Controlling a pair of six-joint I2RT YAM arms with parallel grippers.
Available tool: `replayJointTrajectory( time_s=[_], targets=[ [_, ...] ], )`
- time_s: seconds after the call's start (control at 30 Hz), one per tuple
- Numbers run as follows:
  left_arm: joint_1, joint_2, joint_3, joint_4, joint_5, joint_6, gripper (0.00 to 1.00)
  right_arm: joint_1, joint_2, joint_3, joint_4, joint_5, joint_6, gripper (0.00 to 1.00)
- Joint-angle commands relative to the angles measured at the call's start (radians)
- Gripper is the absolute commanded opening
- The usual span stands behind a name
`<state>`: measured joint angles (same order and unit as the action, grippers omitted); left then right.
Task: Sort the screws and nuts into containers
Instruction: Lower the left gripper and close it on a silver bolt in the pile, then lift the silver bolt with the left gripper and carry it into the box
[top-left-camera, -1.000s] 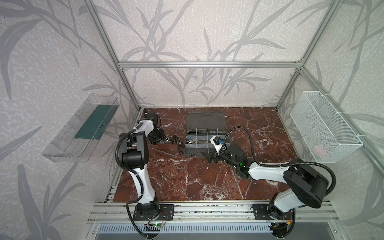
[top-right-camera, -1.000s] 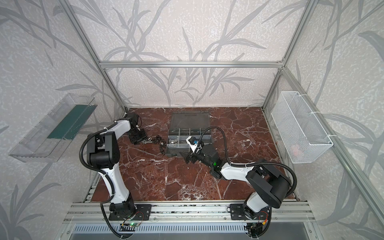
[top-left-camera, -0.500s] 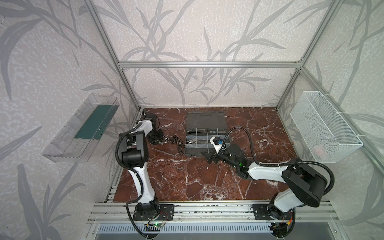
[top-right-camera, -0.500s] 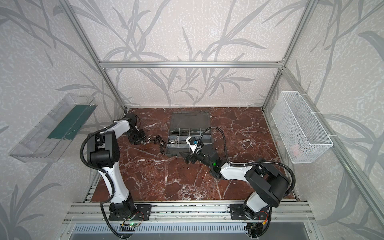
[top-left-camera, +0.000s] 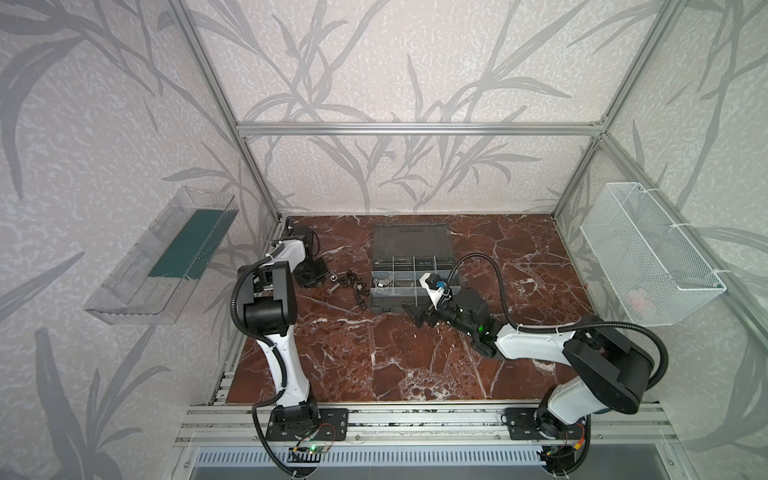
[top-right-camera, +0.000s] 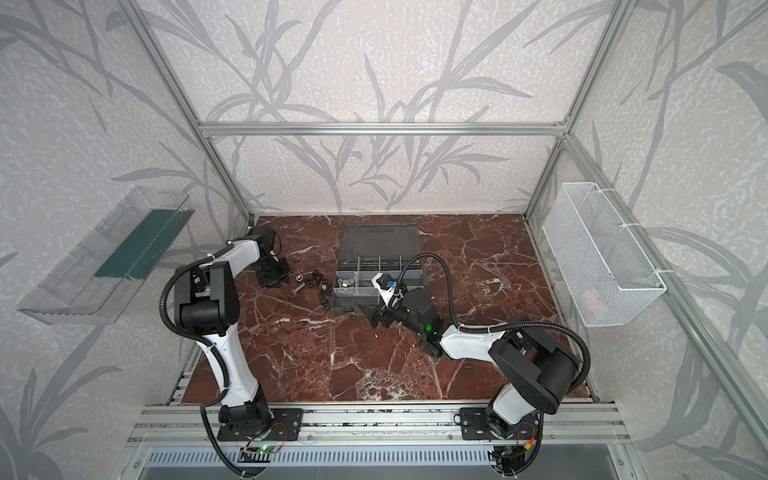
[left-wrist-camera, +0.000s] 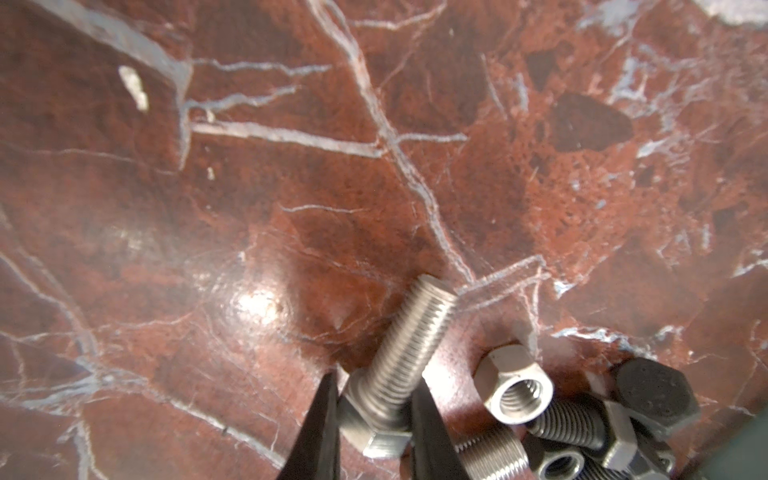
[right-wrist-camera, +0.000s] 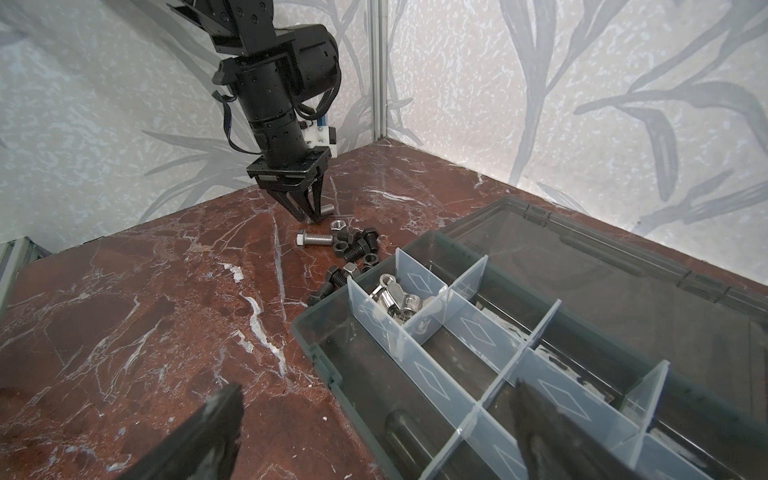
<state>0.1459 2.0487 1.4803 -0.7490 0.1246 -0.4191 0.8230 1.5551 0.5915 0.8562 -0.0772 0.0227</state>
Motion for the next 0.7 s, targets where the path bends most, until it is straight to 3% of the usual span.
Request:
replayJointTrajectory(
  time_s=[0.0, 0.47, 0.67],
  targets=[
    [-0.004, -0.052, -0.008, -0.027, -0.017, 0.005, 0.07, 0.007, -0.003, 0.002, 0.038, -0.010, 0.011, 0.99],
    [-0.068, -0.218, -0.061, 0.032, 0.027, 0.005, 0.06, 0.007, 0.006, 0.006, 0.027, -0.001, -0.002, 0.99],
    [-0.149, -0.290, -0.076, 0.007, 0.044, 0.034, 0.07, 0.007, 0.008, 0.007, 0.026, 0.016, -0.010, 0.99]
  ],
)
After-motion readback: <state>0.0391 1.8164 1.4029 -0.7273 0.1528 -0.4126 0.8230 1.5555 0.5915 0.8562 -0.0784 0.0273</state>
